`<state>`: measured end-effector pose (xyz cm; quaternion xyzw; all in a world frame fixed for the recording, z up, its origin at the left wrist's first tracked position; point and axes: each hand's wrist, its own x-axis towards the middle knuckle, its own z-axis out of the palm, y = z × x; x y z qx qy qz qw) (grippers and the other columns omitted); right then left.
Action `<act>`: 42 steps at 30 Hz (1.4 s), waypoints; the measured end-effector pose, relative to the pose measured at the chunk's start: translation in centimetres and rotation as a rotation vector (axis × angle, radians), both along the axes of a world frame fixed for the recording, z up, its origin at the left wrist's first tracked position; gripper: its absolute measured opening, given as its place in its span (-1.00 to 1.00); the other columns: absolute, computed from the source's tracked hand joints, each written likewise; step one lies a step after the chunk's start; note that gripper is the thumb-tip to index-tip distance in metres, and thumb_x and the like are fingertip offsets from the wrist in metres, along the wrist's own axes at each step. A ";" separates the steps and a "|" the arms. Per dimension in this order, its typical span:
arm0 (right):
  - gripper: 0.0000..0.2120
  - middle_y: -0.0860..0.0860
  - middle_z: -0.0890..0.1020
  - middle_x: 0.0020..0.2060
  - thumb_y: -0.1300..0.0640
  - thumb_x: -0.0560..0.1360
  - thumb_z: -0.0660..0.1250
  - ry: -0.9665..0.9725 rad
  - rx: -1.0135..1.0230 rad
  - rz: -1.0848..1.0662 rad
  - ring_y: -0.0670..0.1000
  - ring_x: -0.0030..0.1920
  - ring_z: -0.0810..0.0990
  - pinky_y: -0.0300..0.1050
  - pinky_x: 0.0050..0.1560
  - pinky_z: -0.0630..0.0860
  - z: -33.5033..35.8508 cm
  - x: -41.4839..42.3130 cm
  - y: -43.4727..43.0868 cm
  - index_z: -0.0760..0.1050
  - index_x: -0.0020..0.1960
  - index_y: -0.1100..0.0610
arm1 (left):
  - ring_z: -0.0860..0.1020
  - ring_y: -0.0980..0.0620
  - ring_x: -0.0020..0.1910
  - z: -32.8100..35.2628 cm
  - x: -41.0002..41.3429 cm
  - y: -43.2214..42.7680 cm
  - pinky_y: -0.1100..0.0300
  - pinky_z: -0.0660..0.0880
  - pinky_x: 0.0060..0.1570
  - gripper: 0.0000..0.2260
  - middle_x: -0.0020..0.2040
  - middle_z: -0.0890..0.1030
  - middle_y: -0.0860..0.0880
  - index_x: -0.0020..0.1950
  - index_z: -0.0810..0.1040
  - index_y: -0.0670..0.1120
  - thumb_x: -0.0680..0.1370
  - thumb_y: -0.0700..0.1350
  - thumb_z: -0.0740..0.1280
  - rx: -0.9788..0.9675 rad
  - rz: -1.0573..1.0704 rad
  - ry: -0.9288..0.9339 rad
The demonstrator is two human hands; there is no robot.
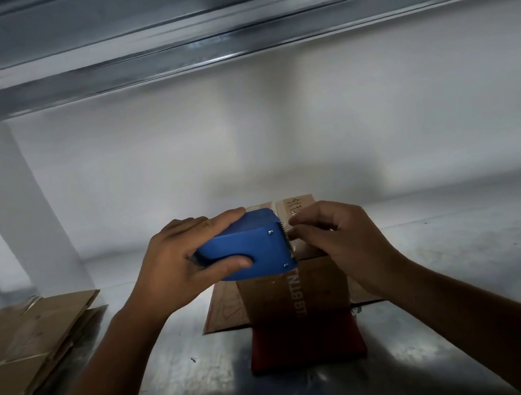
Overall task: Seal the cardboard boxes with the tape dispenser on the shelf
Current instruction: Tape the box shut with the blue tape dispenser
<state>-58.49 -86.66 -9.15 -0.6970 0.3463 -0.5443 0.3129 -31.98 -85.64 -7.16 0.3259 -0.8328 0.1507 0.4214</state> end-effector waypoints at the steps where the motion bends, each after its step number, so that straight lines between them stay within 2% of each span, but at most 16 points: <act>1: -0.84 -0.25 0.72 -0.15 0.18 0.56 0.43 0.046 -0.057 -0.059 -0.25 -0.01 0.66 -0.41 -0.05 0.53 0.1 -0.1 0.1 0.68 -0.03 -0.07 | 0.50 0.15 -0.19 0.1 0.0 0.1 0.38 0.42 -0.04 -0.47 -0.12 0.65 0.10 0.37 0.56 0.03 0.48 0.27 0.41 -0.017 0.010 -0.006; 4: -0.91 -0.22 0.71 -0.10 0.12 0.54 0.45 0.130 -0.104 -0.176 -0.20 0.00 0.63 -0.37 0.00 0.50 0.4 -0.2 0.4 0.71 -0.02 -0.04 | 0.53 0.17 -0.17 0.2 -0.3 0.1 0.33 0.46 -0.05 -0.43 -0.05 0.71 0.08 0.35 0.59 0.02 0.47 0.33 0.39 -0.055 0.064 -0.003; 6: -0.91 -0.20 0.71 -0.14 0.14 0.54 0.45 0.128 -0.100 -0.174 -0.22 -0.06 0.64 -0.44 -0.06 0.48 0.5 -0.2 0.6 0.71 -0.02 -0.01 | 0.55 0.15 -0.17 0.3 -0.6 0.2 0.29 0.48 -0.07 -0.41 0.02 0.72 0.08 0.33 0.60 0.04 0.42 0.35 0.41 -0.068 0.095 0.007; 10: -0.85 -0.18 0.71 -0.25 0.21 0.52 0.46 0.095 -0.070 -0.150 -0.19 -0.18 0.67 -0.43 -0.17 0.49 2.0 -1.2 1.0 0.70 -0.16 -0.02 | 0.61 0.08 -0.19 0.6 -1.2 0.5 0.26 0.50 -0.08 -0.41 0.05 0.73 0.06 0.29 0.64 0.04 0.40 0.36 0.41 -0.063 0.117 -0.015; 12: -0.87 -0.16 0.71 -0.26 0.19 0.51 0.46 0.114 -0.037 -0.153 -0.18 -0.19 0.67 -0.41 -0.20 0.50 2.5 -1.8 1.3 0.71 -0.15 0.00 | 0.64 0.04 -0.21 0.7 -1.7 0.6 0.24 0.53 -0.08 -0.42 0.04 0.73 0.07 0.29 0.65 0.04 0.39 0.35 0.43 -0.036 0.097 -0.013; 15: -0.88 -0.17 0.72 -0.23 0.17 0.52 0.46 0.133 0.027 -0.152 -0.19 -0.17 0.67 -0.39 -0.22 0.51 2.7 -2.8 1.7 0.71 -0.13 -0.02 | 0.61 0.09 -0.27 0.6 -2.2 0.5 0.31 0.48 -0.10 -0.42 -0.06 0.74 0.09 0.28 0.66 0.05 0.40 0.37 0.42 -0.101 0.109 -0.045; 19: -0.86 -0.04 0.74 -0.20 0.23 0.52 0.45 0.045 0.098 -0.193 -0.06 -0.12 0.70 -0.09 -0.02 0.63 3.5 -4.7 1.8 0.72 -0.15 0.04 | 0.62 0.07 -0.30 1.0 -1.1 0.5 0.30 0.48 -0.12 -0.44 -0.09 0.74 0.07 0.24 0.69 0.03 0.38 0.36 0.43 -0.143 0.138 -0.012; 22: -0.87 0.04 0.73 -0.19 0.25 0.52 0.45 0.014 0.200 -0.086 0.09 -0.10 0.70 0.06 0.10 0.64 3.0 -4.3 2.3 0.72 -0.15 0.08 | 0.60 0.07 -0.29 0.6 -0.1 0.9 0.32 0.45 -0.12 -0.44 -0.06 0.74 0.08 0.21 0.70 0.03 0.37 0.36 0.43 -0.131 0.154 0.046; 26: -0.87 0.09 0.68 -0.25 0.25 0.53 0.44 -0.104 0.319 -0.021 0.06 -0.18 0.61 -0.02 0.06 0.65 2.3 -3.7 2.6 0.73 -0.14 0.11 | 0.59 0.05 -0.25 1.0 0.9 1.1 0.21 0.53 -0.15 -0.41 -0.04 0.74 0.08 0.22 0.69 0.07 0.41 0.46 0.35 -0.084 0.133 0.087; 28: -0.89 0.11 0.67 -0.27 0.26 0.52 0.45 -0.118 0.350 -0.020 0.06 -0.20 0.59 -0.04 0.03 0.65 2.4 -3.9 2.6 0.73 -0.14 0.15 | 0.59 0.01 -0.24 1.3 1.1 1.1 0.13 0.56 -0.14 -0.41 -0.03 0.73 0.07 0.23 0.69 0.05 0.39 0.42 0.39 -0.072 0.132 0.073; 30: -0.90 0.12 0.67 -0.29 0.29 0.52 0.44 -0.123 0.373 -0.038 0.06 -0.22 0.61 0.02 0.07 0.65 2.6 -3.9 2.7 0.72 -0.13 0.19 | 0.60 -0.02 -0.22 1.5 1.0 1.2 0.07 0.58 -0.13 -0.43 0.02 0.73 0.05 0.24 0.69 0.02 0.36 0.34 0.45 -0.058 0.132 0.052; 35: -0.94 0.05 0.66 -0.40 0.38 0.54 0.39 -0.183 0.489 -0.050 -0.05 -0.40 0.63 0.05 0.05 0.69 3.0 -4.4 2.2 0.65 -0.06 0.34 | 0.57 -0.02 -0.23 1.7 1.1 1.6 0.11 0.54 -0.11 -0.44 -0.01 0.68 0.15 0.26 0.67 0.01 0.36 0.28 0.45 -0.017 0.135 0.058; 42: -0.94 0.08 0.63 -0.42 0.37 0.55 0.36 -0.182 0.599 -0.018 -0.06 -0.44 0.59 0.03 -0.04 0.69 2.3 -4.2 2.5 0.61 -0.04 0.36 | 0.56 -0.06 -0.26 1.7 1.6 1.6 0.02 0.57 -0.16 -0.39 -0.04 0.65 0.15 0.29 0.64 -0.03 0.35 0.28 0.47 0.026 0.068 0.019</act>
